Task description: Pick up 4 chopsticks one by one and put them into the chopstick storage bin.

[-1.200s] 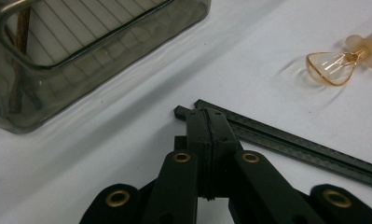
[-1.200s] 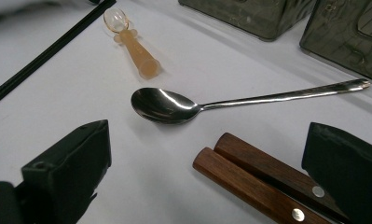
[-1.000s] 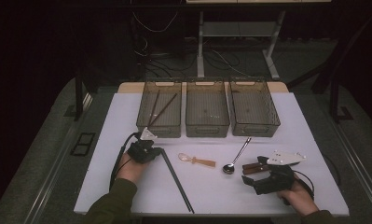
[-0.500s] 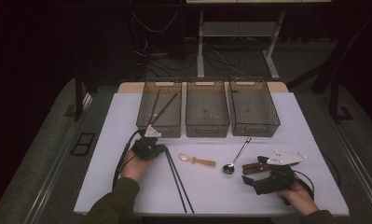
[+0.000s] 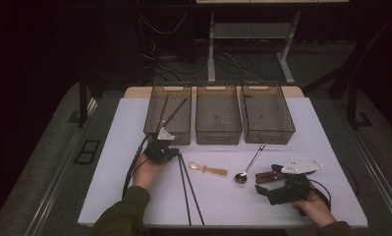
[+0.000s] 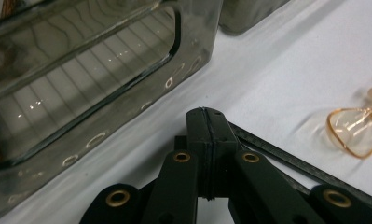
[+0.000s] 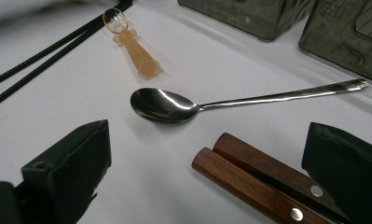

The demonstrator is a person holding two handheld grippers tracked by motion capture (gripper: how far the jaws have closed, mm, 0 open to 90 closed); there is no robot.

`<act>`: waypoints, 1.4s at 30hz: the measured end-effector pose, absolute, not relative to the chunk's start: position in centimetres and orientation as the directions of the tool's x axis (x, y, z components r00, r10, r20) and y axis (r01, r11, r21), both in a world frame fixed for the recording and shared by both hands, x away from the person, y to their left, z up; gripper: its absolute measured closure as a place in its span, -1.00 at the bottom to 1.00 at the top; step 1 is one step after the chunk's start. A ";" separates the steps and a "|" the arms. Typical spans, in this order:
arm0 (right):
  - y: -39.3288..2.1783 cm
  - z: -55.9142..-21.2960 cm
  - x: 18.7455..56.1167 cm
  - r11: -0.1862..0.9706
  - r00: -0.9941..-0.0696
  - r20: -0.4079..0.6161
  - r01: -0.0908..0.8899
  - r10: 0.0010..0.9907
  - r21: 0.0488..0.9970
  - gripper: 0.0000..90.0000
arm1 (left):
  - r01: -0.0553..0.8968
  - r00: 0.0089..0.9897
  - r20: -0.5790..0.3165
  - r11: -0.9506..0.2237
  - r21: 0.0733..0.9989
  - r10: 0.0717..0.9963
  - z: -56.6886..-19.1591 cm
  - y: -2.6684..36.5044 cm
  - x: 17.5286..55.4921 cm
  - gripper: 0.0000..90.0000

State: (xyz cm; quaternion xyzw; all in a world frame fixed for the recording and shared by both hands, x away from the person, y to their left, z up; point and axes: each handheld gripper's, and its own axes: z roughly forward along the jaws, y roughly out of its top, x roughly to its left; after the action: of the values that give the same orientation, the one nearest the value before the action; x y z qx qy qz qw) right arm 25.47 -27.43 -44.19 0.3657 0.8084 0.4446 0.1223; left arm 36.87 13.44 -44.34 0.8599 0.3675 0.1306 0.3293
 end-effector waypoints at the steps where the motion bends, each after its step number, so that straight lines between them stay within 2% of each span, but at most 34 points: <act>1: -27.4 -44.2 25.5 0.337 -0.702 0.128 0.483 0.700 0.808 -0.97 | 0.550 0.694 -0.022 -0.510 0.661 0.720 -44.3 13.3 36.9 0.97; 26: -27.5 -44.2 25.5 0.334 -0.704 0.130 0.481 0.699 0.810 -0.97 | 0.529 0.717 -0.032 -0.514 0.675 0.696 -44.5 10.7 37.6 0.97; 36: -27.6 -44.1 25.4 0.332 -0.700 0.130 0.484 0.703 0.810 -0.97 | 0.530 0.721 -0.048 -0.506 0.680 0.691 -43.0 12.1 34.5 0.51; 42: -27.5 -44.1 25.4 0.333 -0.702 0.129 0.482 0.701 0.810 -0.97 | 0.535 0.736 -0.075 -0.511 0.673 0.673 -43.2 11.6 31.3 0.34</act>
State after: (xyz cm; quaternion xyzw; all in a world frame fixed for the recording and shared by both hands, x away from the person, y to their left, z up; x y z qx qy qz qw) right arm 25.37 -27.48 -44.11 0.3662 0.8072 0.4463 0.1227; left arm 31.26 11.62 -43.16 0.8635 0.3496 0.0984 0.3499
